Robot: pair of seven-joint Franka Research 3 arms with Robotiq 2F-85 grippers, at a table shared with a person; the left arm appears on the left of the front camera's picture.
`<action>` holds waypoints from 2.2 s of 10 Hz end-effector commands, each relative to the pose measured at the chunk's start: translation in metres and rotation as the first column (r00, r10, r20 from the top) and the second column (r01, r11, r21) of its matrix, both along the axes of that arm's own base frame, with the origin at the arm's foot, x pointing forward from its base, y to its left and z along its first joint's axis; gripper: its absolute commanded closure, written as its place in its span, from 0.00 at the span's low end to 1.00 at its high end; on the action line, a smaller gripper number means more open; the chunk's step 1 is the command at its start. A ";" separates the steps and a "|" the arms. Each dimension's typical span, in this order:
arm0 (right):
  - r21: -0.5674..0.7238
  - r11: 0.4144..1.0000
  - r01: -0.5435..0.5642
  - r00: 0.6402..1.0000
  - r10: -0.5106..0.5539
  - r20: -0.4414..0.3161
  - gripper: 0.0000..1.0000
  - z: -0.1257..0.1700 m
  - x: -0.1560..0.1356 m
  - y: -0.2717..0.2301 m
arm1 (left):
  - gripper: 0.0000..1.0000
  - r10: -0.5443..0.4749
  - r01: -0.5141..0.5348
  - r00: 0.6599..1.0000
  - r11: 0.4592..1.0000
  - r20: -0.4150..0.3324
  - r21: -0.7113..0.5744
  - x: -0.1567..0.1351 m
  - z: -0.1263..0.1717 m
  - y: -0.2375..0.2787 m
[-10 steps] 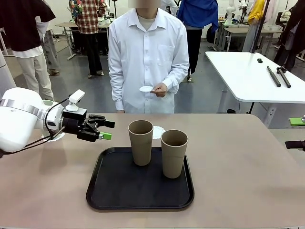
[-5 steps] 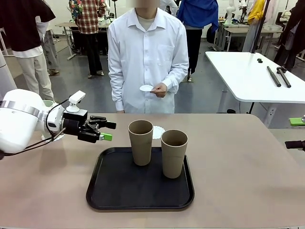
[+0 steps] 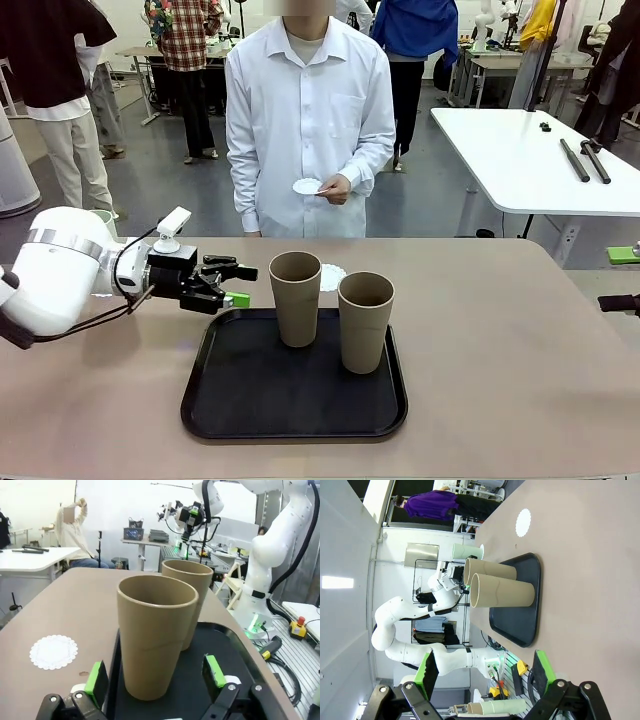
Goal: Place coasters on the table and set cups on them.
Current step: Take one Reusable plastic cup from the Flat Tray and place it on a coaster set by the human.
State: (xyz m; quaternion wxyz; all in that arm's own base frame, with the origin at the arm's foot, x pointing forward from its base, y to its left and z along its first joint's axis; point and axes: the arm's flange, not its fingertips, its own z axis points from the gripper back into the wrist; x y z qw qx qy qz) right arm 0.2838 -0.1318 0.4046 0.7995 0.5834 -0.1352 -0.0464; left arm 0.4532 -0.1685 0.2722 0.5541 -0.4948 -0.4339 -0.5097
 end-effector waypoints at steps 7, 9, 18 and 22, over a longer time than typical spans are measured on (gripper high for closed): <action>0.014 1.000 0.002 1.000 -0.002 0.007 0.00 0.001 0.001 0.000 | 0.00 -0.024 0.022 0.999 0.992 -0.022 -0.128 0.013 -0.032 -0.031; 0.014 1.000 0.002 1.000 -0.002 0.007 0.00 0.001 0.001 0.000 | 0.00 -0.030 0.029 1.000 0.991 -0.007 -0.130 0.014 -0.037 -0.035; 0.014 1.000 0.002 1.000 -0.002 0.007 0.00 0.001 0.001 0.000 | 0.00 -0.077 0.075 0.997 0.991 -0.013 -0.112 0.019 -0.060 -0.053; 0.014 1.000 0.002 1.000 -0.002 0.007 0.00 0.001 0.001 0.000 | 0.00 -0.095 0.093 0.995 0.992 -0.025 -0.091 0.018 -0.069 -0.062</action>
